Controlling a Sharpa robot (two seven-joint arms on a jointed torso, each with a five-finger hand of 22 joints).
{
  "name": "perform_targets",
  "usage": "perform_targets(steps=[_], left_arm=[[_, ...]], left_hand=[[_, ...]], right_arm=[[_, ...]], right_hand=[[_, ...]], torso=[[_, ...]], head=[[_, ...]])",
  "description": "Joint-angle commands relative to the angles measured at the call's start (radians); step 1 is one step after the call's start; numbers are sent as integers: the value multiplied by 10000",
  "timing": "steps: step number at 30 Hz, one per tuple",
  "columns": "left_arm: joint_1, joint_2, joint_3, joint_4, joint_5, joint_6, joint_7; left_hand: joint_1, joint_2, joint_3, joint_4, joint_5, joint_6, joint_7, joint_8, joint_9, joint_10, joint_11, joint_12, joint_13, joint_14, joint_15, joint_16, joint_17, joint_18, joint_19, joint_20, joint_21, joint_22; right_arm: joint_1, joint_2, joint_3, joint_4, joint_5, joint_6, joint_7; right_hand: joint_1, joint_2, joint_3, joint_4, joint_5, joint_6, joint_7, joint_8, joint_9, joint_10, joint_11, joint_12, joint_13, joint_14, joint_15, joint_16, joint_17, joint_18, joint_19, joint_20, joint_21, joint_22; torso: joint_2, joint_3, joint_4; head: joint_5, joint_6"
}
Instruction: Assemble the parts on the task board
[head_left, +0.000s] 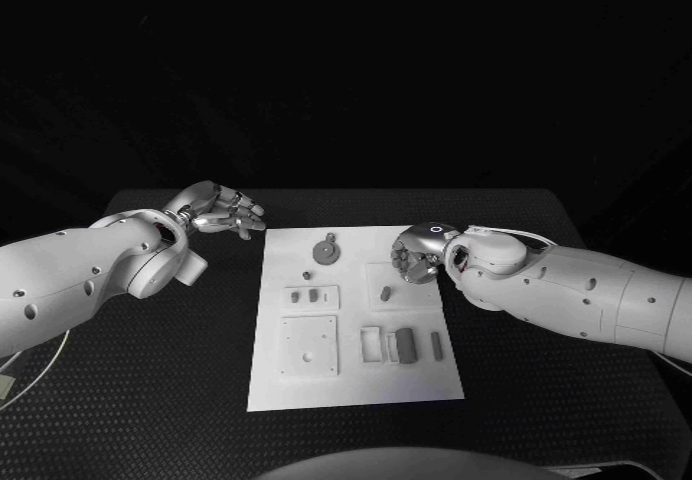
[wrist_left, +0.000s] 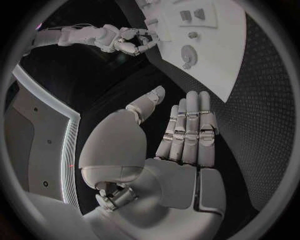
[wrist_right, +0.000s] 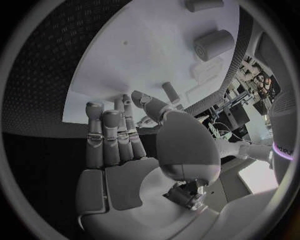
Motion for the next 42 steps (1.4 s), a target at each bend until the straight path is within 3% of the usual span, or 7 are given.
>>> perform_targets(steps=[1, 7, 16, 22, 41, 42], left_arm=[[10, 19, 6, 7, 78, 125, 43], [10, 24, 6, 14, 78, 138, 38], [10, 3, 5, 7, 78, 158, 14], [10, -16, 5, 7, 66, 162, 0], [10, -22, 5, -1, -35, 195, -33], [10, -21, 5, -9, -45, 200, -33]], left_hand=[[-84, 16, -81, 5, -40, -60, 15, -14, -18, -57, 6, -53, 16, -34, 24, -60, 18, 33, -46, -12, 1, -16], [-80, 21, -82, 8, -40, -66, 17, -13, -18, -60, 6, -51, 18, -28, 23, -63, 31, 34, -41, -14, 4, -22], [-75, 33, -83, 13, -41, -68, 18, -8, -18, -58, 3, -44, 23, -15, 20, -67, 54, 35, -29, -17, 10, -30], [-68, 37, -88, 14, -41, -69, 17, -1, -17, -59, 0, -39, 28, 2, 15, -69, 80, 38, -12, -23, 17, -38], [-38, 30, -96, 3, -41, -86, 20, 4, -19, -73, -2, -38, 35, 28, 7, -81, 135, 42, 16, -33, 24, -55], [-35, 31, -95, 2, -40, -88, 21, 5, -20, -74, -2, -39, 35, 30, 7, -82, 138, 42, 18, -33, 25, -57]], right_arm=[[-61, 37, -45, 17, -151, 37, 9], [-68, 73, -78, 9, -298, -85, -59], [-95, 100, -96, 2, -557, -264, -137], [-101, 103, -102, 1, -641, -181, -156], [-105, 147, -114, 24, -897, -473, -251], [-105, 143, -114, 33, -907, -486, -251]], right_hand=[[3, -96, -10, 71, -18, -163, 50, -57, -13, 18, 117, -58, -2, -98, 20, -54, 19, 842, 15, -36, -67, 148], [62, -26, 30, 107, -22, -93, 23, -11, 12, 114, 95, -49, 40, -90, 2, -38, 39, 842, 37, -44, -66, 156], [148, 482, 6, 45, -26, 596, -287, 392, 255, 929, -235, 222, 410, 226, -322, -26, 67, 842, 312, -146, 75, 195], [127, 690, 11, -24, -21, 822, -384, 505, 359, 1165, -339, 261, 563, 348, -421, -85, 66, 842, 388, -155, 105, 191], [340, 936, 193, -360, -8, 942, -439, 523, 456, 1316, -397, 175, 731, 487, -475, -193, 79, 842, 453, -169, 114, 184], [366, 937, 170, -381, -425, 975, -453, 536, 475, 1345, -418, 169, 756, 516, -481, -194, 88, 842, 479, -175, 133, 191]], torso=[[3, 1, -2], [4, 3, -3], [5, 4, 2], [4, 1, -6], [2, 4, -4], [2, 3, -2]], head=[[-9, -9], [10, -10], [19, -26], [21, -37], [1, -51], [-7, -44]])
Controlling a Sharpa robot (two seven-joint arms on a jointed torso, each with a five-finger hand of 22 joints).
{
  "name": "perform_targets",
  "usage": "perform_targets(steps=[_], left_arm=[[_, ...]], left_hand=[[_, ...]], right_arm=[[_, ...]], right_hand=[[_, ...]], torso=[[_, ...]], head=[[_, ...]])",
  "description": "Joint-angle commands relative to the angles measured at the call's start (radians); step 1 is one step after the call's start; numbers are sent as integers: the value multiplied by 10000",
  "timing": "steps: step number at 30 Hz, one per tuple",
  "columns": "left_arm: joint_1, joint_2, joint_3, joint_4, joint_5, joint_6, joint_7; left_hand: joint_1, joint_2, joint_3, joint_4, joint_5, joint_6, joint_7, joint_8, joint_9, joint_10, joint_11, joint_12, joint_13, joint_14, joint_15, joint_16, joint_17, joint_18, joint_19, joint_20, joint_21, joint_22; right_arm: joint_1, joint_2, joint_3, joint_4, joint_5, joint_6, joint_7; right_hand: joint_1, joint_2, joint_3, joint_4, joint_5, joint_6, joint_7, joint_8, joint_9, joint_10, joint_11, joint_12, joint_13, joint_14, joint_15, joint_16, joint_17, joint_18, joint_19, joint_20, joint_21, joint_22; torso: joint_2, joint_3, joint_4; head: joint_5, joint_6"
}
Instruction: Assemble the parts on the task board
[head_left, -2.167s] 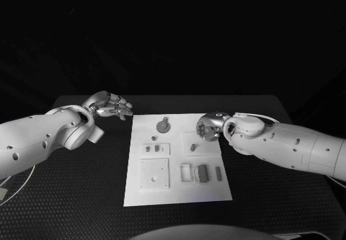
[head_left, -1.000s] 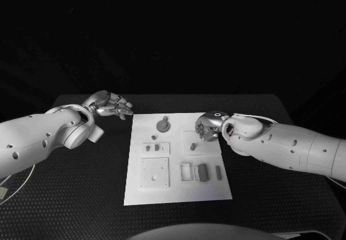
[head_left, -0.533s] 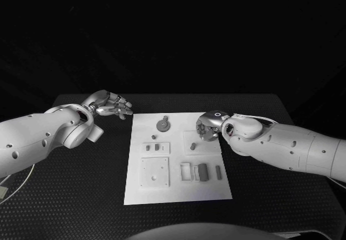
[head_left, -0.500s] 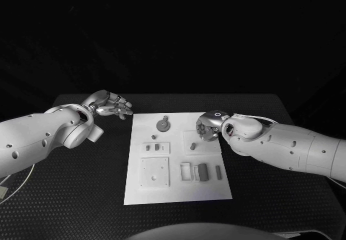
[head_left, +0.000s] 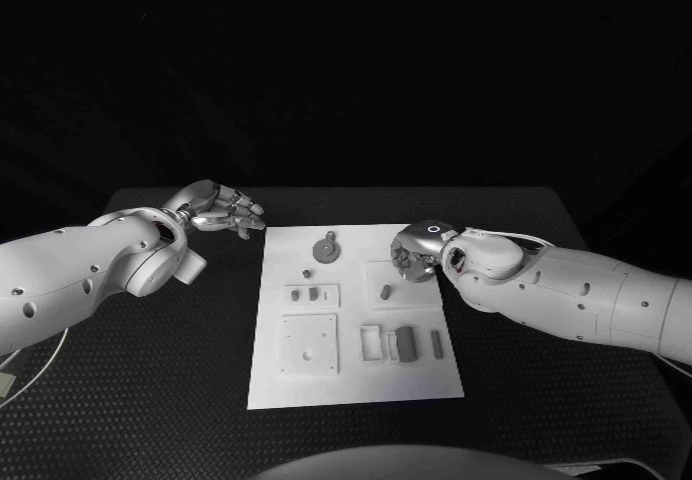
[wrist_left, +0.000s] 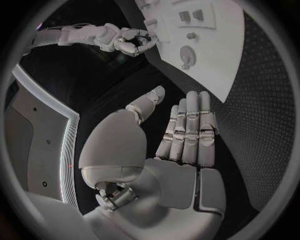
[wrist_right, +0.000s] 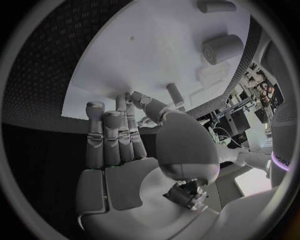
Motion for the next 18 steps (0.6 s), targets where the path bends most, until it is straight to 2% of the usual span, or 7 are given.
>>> perform_targets(steps=[1, 18], left_arm=[[10, 16, 6, -9, -31, 137, 44], [10, 30, 6, -82, -43, 154, 50]], left_hand=[[-34, 30, -44, 5, -40, -53, -12, 5, -12, -75, 2, -39, 10, 31, 7, -43, 17, 44, 18, -35, 25, -12], [1, 37, -43, -5, -29, -71, -6, 10, -15, -92, 4, -38, 17, 59, 2, -56, 72, 46, 48, -41, 32, -28]], right_arm=[[-37, 14, -21, 75, -216, -23, 45], [-36, -146, -14, 325, -287, -518, -42]], right_hand=[[145, 109, -5, -63, -418, 105, -30, 42, 35, 267, -39, -42, 45, 94, -34, -62, 22, 847, 69, -14, 50, 192], [205, 92, 45, -60, -382, 253, -87, 79, 88, 432, -96, -47, 140, 208, -92, -79, 51, 847, 156, -22, 99, 197]], torso=[[-3, -3, 7], [-3, -2, 11]], head=[[-22, 14], [-48, 16]])
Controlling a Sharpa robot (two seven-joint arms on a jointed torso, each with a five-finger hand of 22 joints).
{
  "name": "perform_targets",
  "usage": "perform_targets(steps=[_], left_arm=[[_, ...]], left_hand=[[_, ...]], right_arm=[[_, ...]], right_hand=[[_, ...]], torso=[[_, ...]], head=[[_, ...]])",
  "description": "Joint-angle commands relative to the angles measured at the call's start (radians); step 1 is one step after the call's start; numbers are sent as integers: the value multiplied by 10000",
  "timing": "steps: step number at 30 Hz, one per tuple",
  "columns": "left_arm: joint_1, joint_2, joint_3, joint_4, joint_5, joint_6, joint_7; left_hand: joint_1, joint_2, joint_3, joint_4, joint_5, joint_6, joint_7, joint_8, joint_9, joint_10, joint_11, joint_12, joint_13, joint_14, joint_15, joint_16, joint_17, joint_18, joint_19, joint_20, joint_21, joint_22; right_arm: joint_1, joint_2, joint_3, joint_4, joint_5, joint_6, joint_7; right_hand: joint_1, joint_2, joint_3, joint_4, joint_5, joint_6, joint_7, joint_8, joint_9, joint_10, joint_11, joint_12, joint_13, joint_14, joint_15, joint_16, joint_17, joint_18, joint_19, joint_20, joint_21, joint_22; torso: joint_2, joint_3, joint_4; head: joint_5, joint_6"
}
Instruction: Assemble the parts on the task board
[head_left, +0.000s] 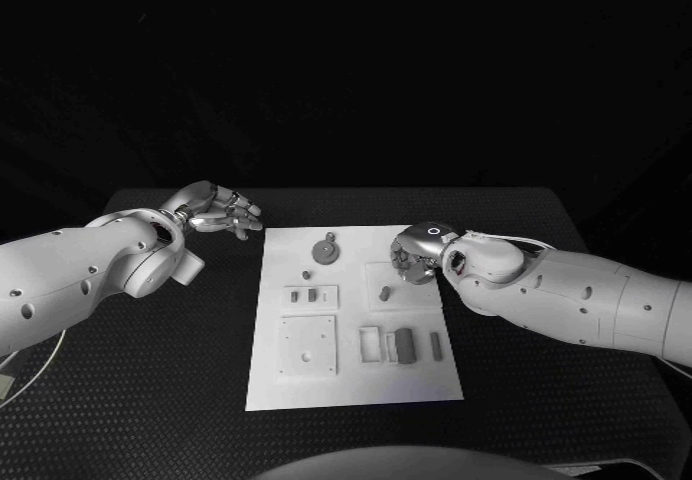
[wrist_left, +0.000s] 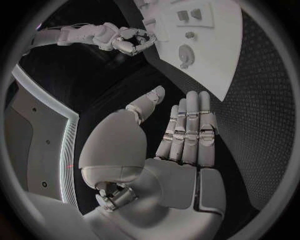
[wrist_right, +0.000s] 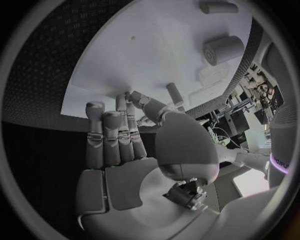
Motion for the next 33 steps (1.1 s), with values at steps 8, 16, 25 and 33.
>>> perform_targets(steps=[8, 16, 25, 33], left_arm=[[10, 35, 6, -43, -28, 124, 69], [9, 45, 6, -106, -29, 134, 79], [9, 81, 6, -203, -29, 159, 88], [8, 117, 6, -317, -29, 169, 101]], left_hand=[[3, 38, -48, -1, -25, -76, -4, 15, -16, -92, 6, -36, 13, 78, -1, -58, 39, 48, 68, -44, 37, -21], [5, 39, -53, 3, -23, -81, -2, 18, -17, -95, 4, -34, 17, 95, -5, -59, 65, 51, 87, -49, 42, -26], [0, 41, -59, 10, -23, -87, 0, 21, -19, -98, 3, -34, 20, 108, -7, -63, 88, 52, 101, -51, 44, -30], [-4, 42, -64, 15, -23, -91, 1, 22, -20, -101, 3, -34, 22, 113, -8, -67, 101, 52, 108, -52, 45, -33]], right_arm=[[6, -23, 18, 122, -198, -542, -57], [6, -99, 39, 167, -223, -624, -90], [8, -384, 67, 444, -75, -472, -44], [9, -586, 118, 890, 23, -460, -52]], right_hand=[[87, -43, 41, -14, 88, 132, 1, 53, 31, 409, -136, 23, 177, 102, -58, -44, 28, 849, 141, -10, 85, 199], [77, -89, 59, -14, 233, 186, -21, 58, 60, 476, -163, 5, 224, 162, -86, -55, 47, 848, 195, -30, 116, 198], [68, -100, 59, -13, 255, 198, -26, 59, 68, 491, -168, 0, 236, 175, -91, -61, 51, 849, 206, -33, 122, 197], [61, -102, 59, -11, 266, 202, -26, 57, 71, 497, -170, -4, 241, 180, -93, -64, 53, 849, 209, -34, 124, 197]], torso=[[2, 0, -5], [-1, -2, 1], [0, -5, 2], [0, -4, -23]], head=[[-14, -5], [-21, -11], [-11, -38], [-14, -37]])
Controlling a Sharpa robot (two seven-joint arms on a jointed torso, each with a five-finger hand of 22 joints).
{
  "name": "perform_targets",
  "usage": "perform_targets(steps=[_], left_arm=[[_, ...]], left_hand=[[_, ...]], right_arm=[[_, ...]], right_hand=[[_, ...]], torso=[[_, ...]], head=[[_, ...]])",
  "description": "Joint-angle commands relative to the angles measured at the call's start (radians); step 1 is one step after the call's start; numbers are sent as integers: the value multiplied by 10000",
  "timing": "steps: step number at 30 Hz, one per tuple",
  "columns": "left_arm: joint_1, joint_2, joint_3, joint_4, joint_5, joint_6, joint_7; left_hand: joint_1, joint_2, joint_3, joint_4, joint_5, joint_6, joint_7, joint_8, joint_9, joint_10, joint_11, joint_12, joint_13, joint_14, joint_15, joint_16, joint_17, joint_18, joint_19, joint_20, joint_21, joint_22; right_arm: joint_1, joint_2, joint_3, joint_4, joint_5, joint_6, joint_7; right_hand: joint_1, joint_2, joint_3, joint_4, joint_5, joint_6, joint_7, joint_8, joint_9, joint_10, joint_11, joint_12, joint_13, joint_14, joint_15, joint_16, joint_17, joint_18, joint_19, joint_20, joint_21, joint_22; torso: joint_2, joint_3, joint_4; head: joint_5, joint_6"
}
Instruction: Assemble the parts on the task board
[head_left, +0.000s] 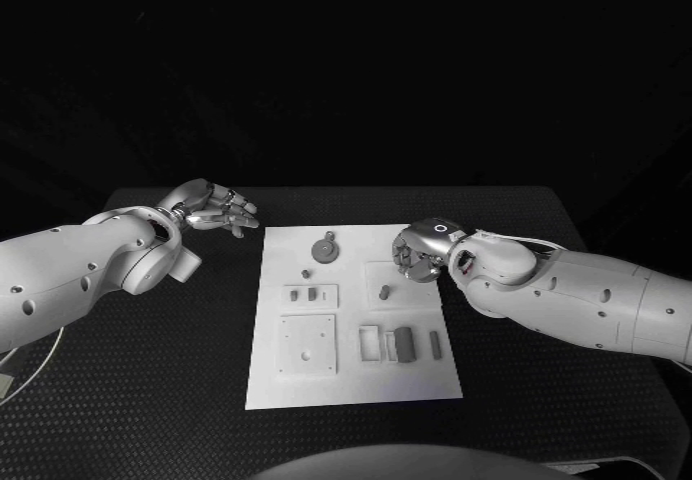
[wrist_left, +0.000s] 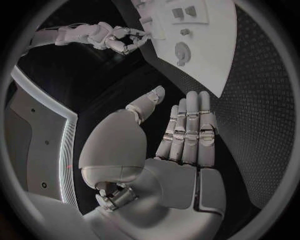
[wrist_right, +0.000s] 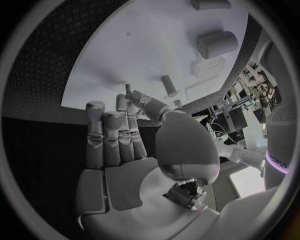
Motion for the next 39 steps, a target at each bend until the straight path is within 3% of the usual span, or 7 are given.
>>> perform_targets(steps=[1, 10, 14, 23, 30, 39], left_arm=[[8, 34, 6, -9, -23, 126, 104], [7, 42, 6, -18, -23, 97, 150], [7, 39, 6, -20, -23, 95, 151], [7, 65, 6, -41, -23, 96, 155], [7, 63, 6, -45, -23, 113, 155], [8, 100, 6, -113, -23, 117, 118]], left_hand=[[-5, 42, -64, 16, -23, -92, 3, 22, -12, -65, -31, -34, 16, 77, 27, -67, 11, 54, 69, -15, 45, -16], [-32, 45, -80, 38, -25, -104, 8, 23, -15, -74, -30, -36, 19, 86, 27, -80, 41, 53, 80, -16, 43, -25], [-33, 45, -81, 40, -25, -108, 9, 23, -16, -76, -30, -36, 19, 88, 27, -83, 47, 54, 81, -17, 42, -27], [-33, 47, -83, 42, -24, -113, 10, 23, -17, -80, -29, -37, 20, 89, 26, -88, 57, 55, 84, -19, 41, -30], [-31, 47, -84, 42, -23, -119, 11, 23, -18, -85, -29, -38, 21, 91, 26, -93, 66, 56, 85, -19, 39, -33], [-28, 46, -85, 41, -23, -127, 14, 21, -20, -91, -28, -39, 22, 92, 26, -100, 77, 56, 87, -20, 38, -37]], right_arm=[[2, -50, 44, 145, 30, 4, -2], [2, -88, 121, 203, 27, -727, 91], [2, -138, 234, 337, 42, -946, 138], [9, -157, 477, 829, 106, -805, 116], [9, 15, 490, 1142, 174, -656, 130], [10, 314, 489, 1680, 288, -337, 130]], right_hand=[[20, -55, 59, -16, 51, 67, -19, 67, -1, 297, -118, 28, 241, -17, -77, -56, 16, 849, 47, -15, 45, 197], [16, -66, 63, -19, 72, 83, -25, 69, 9, 317, -125, 22, 255, -4, -84, -64, 20, 849, 56, -19, 49, 196], [22, -81, 69, -20, 82, 98, -32, 73, 16, 333, -132, 19, 265, 8, -91, -71, 22, 849, 68, -26, 53, 194], [23, -93, 75, -16, 90, 108, -36, 73, 23, 345, -137, 13, 275, 18, -97, -83, 22, 849, 78, -33, 54, 190], [22, -93, 78, -13, 93, 111, -37, 72, 26, 349, -139, 9, 279, 22, -99, -89, 22, 849, 81, -36, 53, 189], [9, -75, 81, -6, 95, 103, -33, 62, 28, 347, -138, -4, 283, 23, -100, -101, 23, 849, 82, -38, 49, 185]], torso=[[1, 4, -1], [3, 4, 15], [0, 5, 5], [-2, 0, 11], [-5, -5, 8], [-4, -13, 19]], head=[[-13, -5], [-4, 26], [12, 41], [57, 83], [144, 114], [433, 115]])
